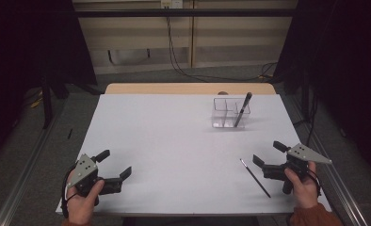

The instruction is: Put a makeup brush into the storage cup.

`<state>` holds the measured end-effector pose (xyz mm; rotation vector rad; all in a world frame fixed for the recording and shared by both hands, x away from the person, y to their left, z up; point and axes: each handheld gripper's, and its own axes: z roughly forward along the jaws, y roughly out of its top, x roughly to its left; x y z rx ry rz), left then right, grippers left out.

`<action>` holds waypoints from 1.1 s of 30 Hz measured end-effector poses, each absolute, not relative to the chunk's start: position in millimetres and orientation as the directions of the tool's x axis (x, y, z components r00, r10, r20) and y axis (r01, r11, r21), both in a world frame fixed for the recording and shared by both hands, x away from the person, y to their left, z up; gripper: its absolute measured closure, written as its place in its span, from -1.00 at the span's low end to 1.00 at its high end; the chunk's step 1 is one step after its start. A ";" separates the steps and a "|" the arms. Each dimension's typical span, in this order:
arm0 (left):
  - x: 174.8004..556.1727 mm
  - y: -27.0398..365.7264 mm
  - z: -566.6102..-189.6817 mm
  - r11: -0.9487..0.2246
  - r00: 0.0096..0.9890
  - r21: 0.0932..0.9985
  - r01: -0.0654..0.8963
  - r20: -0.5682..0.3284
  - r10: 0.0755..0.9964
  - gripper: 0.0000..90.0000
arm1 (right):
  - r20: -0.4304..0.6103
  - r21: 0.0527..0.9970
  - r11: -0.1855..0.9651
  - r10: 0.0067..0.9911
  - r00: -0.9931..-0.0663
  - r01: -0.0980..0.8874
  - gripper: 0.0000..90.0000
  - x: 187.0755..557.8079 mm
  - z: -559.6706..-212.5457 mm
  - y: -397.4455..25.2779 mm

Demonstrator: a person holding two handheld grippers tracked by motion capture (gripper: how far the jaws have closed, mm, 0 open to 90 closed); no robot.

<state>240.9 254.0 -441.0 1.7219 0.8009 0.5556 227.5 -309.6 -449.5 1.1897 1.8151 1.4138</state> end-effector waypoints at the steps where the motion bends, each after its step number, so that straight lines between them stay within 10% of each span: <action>1: 241.0 254.3 -441.0 -0.166 0.659 0.958 0.235 -0.032 0.752 -0.93 | 0.091 0.950 0.062 0.883 -0.460 0.306 -1.00 226.0 -449.4 -310.1; 33: 243.8 254.6 -441.1 -0.169 0.662 0.958 0.233 -0.029 0.749 -0.93 | 0.086 0.953 0.080 0.854 -0.513 0.293 -1.00 243.4 -440.4 -302.3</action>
